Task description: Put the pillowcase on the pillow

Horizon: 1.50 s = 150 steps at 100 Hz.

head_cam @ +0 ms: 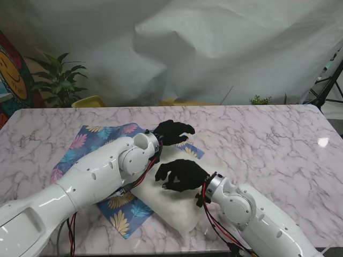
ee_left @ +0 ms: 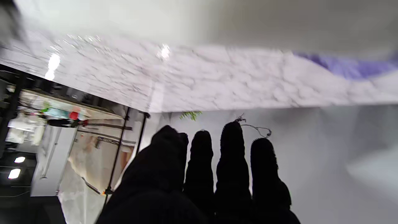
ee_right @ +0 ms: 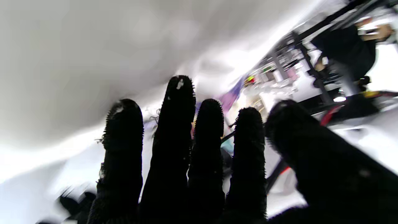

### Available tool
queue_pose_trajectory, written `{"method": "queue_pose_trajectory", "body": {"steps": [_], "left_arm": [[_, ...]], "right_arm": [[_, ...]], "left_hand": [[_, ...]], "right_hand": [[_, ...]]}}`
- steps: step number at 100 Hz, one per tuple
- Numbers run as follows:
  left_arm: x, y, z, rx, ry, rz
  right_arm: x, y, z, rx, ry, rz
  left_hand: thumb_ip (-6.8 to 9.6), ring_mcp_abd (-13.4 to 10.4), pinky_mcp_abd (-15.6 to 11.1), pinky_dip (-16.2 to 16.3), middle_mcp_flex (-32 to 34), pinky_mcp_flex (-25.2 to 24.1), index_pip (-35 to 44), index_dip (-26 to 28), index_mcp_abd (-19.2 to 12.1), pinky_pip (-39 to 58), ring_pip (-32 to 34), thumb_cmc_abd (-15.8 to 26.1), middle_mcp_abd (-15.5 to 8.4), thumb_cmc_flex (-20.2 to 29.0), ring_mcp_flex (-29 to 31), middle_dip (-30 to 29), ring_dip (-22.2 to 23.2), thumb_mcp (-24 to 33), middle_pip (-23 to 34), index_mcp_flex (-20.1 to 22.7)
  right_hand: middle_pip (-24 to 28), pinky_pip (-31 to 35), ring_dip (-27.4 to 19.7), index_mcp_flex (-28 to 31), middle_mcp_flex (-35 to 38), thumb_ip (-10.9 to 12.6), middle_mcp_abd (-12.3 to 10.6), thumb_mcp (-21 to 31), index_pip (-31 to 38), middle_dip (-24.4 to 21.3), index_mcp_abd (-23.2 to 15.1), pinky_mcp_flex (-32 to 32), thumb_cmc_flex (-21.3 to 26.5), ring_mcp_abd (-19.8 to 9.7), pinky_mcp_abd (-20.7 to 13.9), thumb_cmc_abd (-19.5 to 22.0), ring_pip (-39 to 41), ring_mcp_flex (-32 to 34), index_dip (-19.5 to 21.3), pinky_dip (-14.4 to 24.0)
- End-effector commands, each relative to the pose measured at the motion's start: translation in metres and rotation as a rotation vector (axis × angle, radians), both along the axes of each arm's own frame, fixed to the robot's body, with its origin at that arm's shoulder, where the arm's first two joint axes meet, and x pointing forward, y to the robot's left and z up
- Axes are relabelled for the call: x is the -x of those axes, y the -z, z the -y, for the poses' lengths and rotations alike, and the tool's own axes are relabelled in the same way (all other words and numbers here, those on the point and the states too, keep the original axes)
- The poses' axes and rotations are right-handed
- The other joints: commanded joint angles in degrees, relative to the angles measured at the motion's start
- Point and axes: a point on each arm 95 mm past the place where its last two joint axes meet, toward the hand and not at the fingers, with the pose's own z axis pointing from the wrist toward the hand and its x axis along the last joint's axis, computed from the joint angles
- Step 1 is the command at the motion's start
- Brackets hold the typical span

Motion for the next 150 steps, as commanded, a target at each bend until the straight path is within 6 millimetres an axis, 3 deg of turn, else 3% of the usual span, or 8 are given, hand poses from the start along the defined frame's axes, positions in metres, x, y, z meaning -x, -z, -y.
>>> {"method": "queue_pose_trajectory", "body": {"steps": [1,43,61,86,101,113,122,150], "left_arm": [[0.011,-0.014,-0.003,-0.004,-0.012,0.023],[0.063,-0.034,-0.072,-0.396,-0.328,-0.31],[0.054,-0.016,-0.084,-0.377,-0.34,-0.358],[0.046,0.006,-0.101,-0.28,-0.253,-0.377],[0.04,0.024,-0.105,-0.137,-0.16,-0.378],[0.035,0.037,-0.103,-0.029,-0.121,-0.379],[0.031,0.045,-0.099,0.047,-0.097,-0.385],[0.014,0.059,-0.064,0.235,0.015,-0.328]], "right_arm": [[-0.002,-0.008,0.009,-0.005,0.071,0.035],[-0.02,-0.021,0.075,0.45,0.156,0.322],[-0.018,-0.008,0.079,0.605,0.067,0.219],[-0.011,0.005,0.08,0.663,-0.018,0.096],[-0.009,0.018,0.07,0.589,-0.047,0.151],[-0.007,0.025,0.06,0.527,-0.058,0.201],[-0.003,0.026,0.053,0.475,-0.05,0.237],[0.018,0.017,0.043,0.37,-0.002,0.15]], "left_hand": [[0.14,1.47,0.56,-1.06,-3.98,-2.21,-2.54,-0.87,0.76,-0.8,-1.51,3.39,1.83,-0.28,-3.59,-0.55,-0.2,-4.69,-1.5,-2.02],[0.91,16.67,13.2,-5.62,-22.01,-7.17,-29.2,-2.38,14.05,-23.2,-10.97,18.72,15.7,-26.5,-24.78,-5.69,-7.41,-10.49,-19.97,-14.19],[0.9,16.77,14.55,-5.97,-24.73,-7.21,-31.49,-11.33,13.81,-32.45,-12.55,19.2,15.21,-32.62,-29.47,-6.6,-8.78,-10.61,-22.16,-13.98],[0.6,15.85,13.77,-5.52,-24.44,-4.95,-31.0,-13.02,10.99,-37.21,-11.64,16.08,11.86,-35.74,-27.9,-7.12,-8.64,-10.61,-21.6,-13.99],[1.12,12.2,9.94,-2.46,-22.44,-0.67,-30.18,-9.21,11.47,-35.25,-8.95,10.95,9.03,-30.05,-21.98,-3.29,-7.02,-9.83,-20.68,-13.99],[1.64,9.33,6.87,0.11,-19.14,1.91,-28.14,-2.12,11.41,-28.7,-6.04,8.5,8.54,-23.17,-16.85,-1.5,-5.4,-9.22,-19.98,-14.15],[1.96,7.64,4.77,1.16,-15.94,1.6,-27.05,-0.47,10.96,-19.93,-3.81,6.68,8.44,-16.93,-13.78,-0.1,-4.47,-8.41,-18.35,-11.57],[1.37,0.6,-2.57,-1.13,-14.41,1.76,-18.53,-0.69,7.53,-1.4,0.88,1.56,5.64,-1.22,-5.84,-0.33,-2.68,-5.58,-3.09,-6.71]], "right_hand": [[0.12,-2.13,-1.01,0.86,-1.86,0.62,-1.43,0.22,-2.13,0.17,0.9,-4.46,-4.38,-1.12,0.51,2.57,-1.89,-2.64,0.41,-1.04],[-5.59,-16.15,-13.41,-24.53,-29.37,6.34,-9.67,15.69,-13.34,-1.77,-0.04,-28.48,0.79,-10.13,-12.31,-11.48,-10.87,-33.73,5.61,-5.86],[-21.38,-23.29,-13.45,-22.0,-38.77,4.92,-5.08,12.73,-57.6,-9.42,8.48,-38.59,-3.14,-6.7,-6.48,-13.01,-10.25,-50.96,-4.96,-11.97],[-28.29,-27.39,-14.08,-21.31,-39.4,2.24,-1.22,0.4,-61.74,-11.99,10.06,-39.91,-21.75,-3.19,-2.98,-8.26,-10.74,-53.49,-11.8,-15.91],[-4.76,-25.55,-13.55,-15.72,-31.12,1.73,-7.62,5.5,-21.12,-2.48,-1.76,-31.5,-20.87,-5.07,-2.24,-13.35,-10.38,-38.17,17.62,-14.06],[-4.88,-25.32,-13.37,2.84,-11.23,2.31,-12.65,7.37,-3.71,-1.88,-13.18,-28.32,-15.59,-8.93,-3.8,-15.29,-9.7,-27.23,15.7,-13.46],[-4.49,-20.75,-10.9,14.42,7.13,-10.0,-15.02,7.83,9.24,-1.67,-23.96,-22.52,-6.15,-12.67,-6.24,-21.83,-4.38,-14.37,0.32,-10.52],[-1.06,-8.13,3.86,21.26,23.94,-7.75,-3.9,8.58,13.12,8.61,-16.05,-10.1,1.61,-4.81,1.83,-22.24,9.83,11.37,0.56,-5.36]]}}
